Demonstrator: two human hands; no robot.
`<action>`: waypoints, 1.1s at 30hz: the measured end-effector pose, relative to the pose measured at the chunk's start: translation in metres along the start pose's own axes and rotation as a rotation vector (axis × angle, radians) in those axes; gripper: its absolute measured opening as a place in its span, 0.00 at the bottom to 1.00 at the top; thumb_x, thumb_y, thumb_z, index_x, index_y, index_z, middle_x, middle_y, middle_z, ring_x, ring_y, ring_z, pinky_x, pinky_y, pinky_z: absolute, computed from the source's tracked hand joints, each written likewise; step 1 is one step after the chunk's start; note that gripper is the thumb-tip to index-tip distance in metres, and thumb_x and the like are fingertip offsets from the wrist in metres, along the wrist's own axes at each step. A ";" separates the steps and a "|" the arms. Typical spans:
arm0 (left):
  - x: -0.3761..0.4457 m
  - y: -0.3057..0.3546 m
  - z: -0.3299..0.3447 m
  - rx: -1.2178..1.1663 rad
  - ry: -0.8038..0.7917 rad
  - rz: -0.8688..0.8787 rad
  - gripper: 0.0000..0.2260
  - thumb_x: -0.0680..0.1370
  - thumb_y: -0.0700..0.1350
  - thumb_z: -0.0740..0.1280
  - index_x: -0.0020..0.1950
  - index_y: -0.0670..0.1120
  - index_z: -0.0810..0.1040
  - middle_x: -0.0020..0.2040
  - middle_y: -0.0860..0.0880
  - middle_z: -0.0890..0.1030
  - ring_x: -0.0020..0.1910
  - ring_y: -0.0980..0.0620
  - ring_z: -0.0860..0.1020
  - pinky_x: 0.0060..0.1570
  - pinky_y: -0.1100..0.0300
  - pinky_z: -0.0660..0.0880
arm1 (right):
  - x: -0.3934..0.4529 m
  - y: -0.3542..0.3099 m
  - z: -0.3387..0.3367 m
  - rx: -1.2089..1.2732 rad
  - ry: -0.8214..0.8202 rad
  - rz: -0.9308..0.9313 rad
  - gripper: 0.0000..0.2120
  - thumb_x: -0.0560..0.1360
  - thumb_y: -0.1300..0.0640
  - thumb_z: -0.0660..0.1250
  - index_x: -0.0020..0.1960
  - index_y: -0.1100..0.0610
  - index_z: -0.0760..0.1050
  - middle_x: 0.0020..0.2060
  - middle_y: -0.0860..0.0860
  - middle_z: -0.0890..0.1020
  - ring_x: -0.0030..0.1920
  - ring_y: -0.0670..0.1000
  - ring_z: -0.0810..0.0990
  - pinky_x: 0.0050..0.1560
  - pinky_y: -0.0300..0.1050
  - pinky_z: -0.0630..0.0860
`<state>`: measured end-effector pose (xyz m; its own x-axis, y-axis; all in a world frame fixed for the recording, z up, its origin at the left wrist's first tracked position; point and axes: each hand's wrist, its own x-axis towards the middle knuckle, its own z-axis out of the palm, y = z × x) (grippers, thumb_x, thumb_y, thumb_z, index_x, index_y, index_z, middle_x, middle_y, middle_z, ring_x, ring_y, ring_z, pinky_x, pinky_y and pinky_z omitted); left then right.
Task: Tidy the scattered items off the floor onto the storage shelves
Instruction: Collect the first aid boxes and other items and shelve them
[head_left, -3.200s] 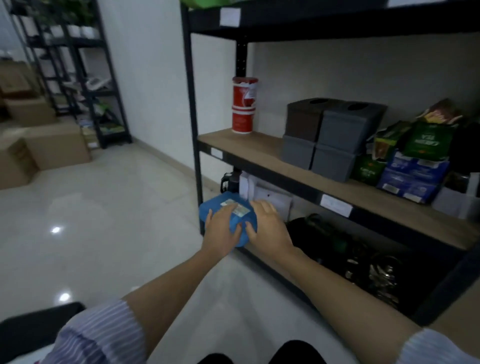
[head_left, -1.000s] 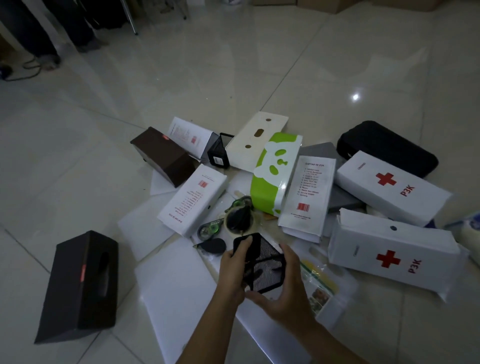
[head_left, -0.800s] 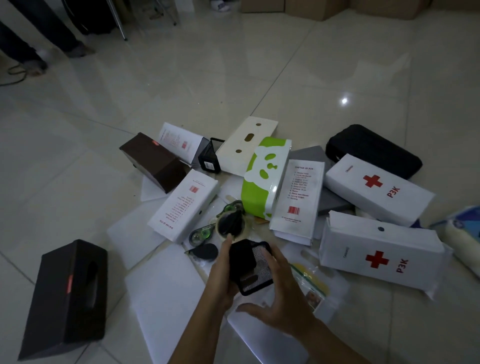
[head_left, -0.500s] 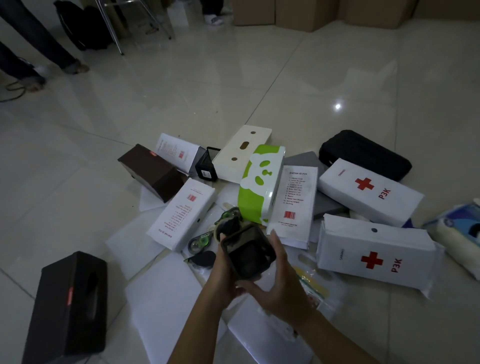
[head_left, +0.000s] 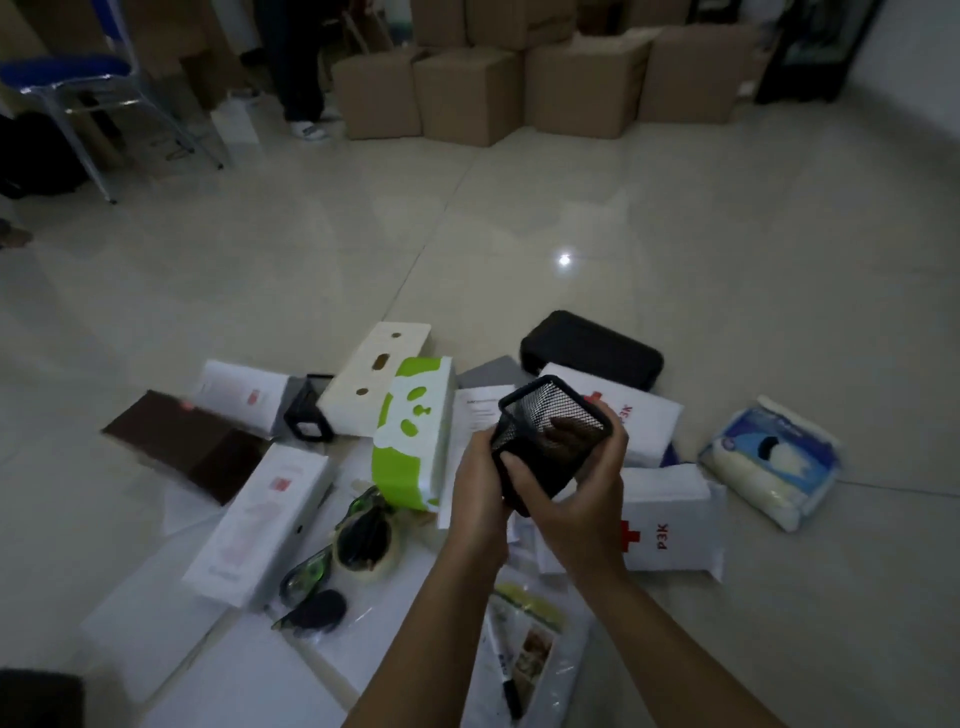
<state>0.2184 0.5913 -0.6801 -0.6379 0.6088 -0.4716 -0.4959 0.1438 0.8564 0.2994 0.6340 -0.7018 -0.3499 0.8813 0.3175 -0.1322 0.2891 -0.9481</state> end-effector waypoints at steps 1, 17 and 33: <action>-0.002 0.005 0.017 0.024 -0.025 0.027 0.16 0.81 0.48 0.56 0.53 0.44 0.82 0.47 0.42 0.85 0.42 0.49 0.83 0.36 0.57 0.77 | 0.009 -0.007 -0.012 -0.004 0.055 -0.002 0.41 0.64 0.48 0.78 0.72 0.55 0.62 0.63 0.47 0.76 0.63 0.45 0.77 0.57 0.42 0.79; -0.100 0.086 0.360 0.082 -0.687 0.271 0.11 0.80 0.45 0.61 0.51 0.46 0.83 0.49 0.47 0.84 0.55 0.45 0.81 0.61 0.44 0.75 | 0.149 -0.173 -0.312 -0.526 0.575 -0.117 0.43 0.65 0.27 0.67 0.72 0.51 0.67 0.59 0.45 0.78 0.60 0.44 0.77 0.62 0.47 0.75; -0.347 0.100 0.538 0.513 -1.519 0.278 0.17 0.80 0.57 0.62 0.67 0.52 0.76 0.65 0.51 0.78 0.63 0.54 0.76 0.64 0.52 0.73 | 0.029 -0.404 -0.535 -0.834 0.990 0.114 0.44 0.72 0.46 0.74 0.77 0.58 0.52 0.67 0.53 0.73 0.66 0.53 0.73 0.55 0.37 0.68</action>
<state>0.7073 0.8135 -0.3181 0.6209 0.7812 0.0647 -0.0355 -0.0545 0.9979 0.8389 0.7428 -0.3175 0.5555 0.7129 0.4281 0.5912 0.0233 -0.8062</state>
